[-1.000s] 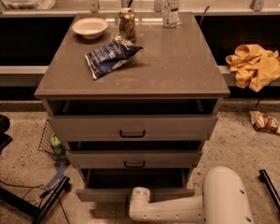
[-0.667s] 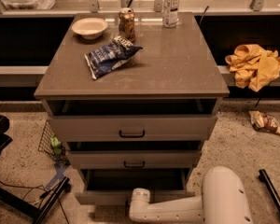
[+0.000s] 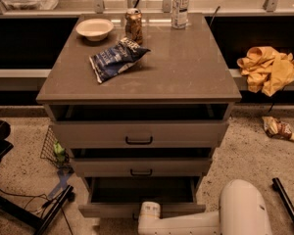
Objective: Open bottom drawer
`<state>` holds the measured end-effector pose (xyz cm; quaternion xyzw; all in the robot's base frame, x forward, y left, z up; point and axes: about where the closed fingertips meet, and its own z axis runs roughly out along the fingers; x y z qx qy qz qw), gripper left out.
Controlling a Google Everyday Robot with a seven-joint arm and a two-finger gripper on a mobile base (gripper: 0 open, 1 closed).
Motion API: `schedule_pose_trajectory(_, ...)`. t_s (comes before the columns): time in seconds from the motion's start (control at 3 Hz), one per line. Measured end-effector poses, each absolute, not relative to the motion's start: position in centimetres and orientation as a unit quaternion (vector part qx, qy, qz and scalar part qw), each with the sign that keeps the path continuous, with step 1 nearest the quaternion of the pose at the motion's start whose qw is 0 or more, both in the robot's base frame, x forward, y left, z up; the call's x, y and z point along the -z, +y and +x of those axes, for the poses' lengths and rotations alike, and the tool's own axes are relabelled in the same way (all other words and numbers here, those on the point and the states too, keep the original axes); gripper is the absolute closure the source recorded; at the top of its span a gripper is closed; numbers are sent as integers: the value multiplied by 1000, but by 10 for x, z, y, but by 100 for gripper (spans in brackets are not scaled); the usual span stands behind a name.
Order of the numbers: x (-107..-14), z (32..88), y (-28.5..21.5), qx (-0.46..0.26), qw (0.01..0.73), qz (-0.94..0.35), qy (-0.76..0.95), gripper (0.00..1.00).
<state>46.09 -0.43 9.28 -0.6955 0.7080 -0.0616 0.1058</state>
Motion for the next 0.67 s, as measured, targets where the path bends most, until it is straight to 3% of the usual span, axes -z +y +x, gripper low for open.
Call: schedule_pose_trajectory(0.67,-113,457,-9,72,114,-694,708,100)
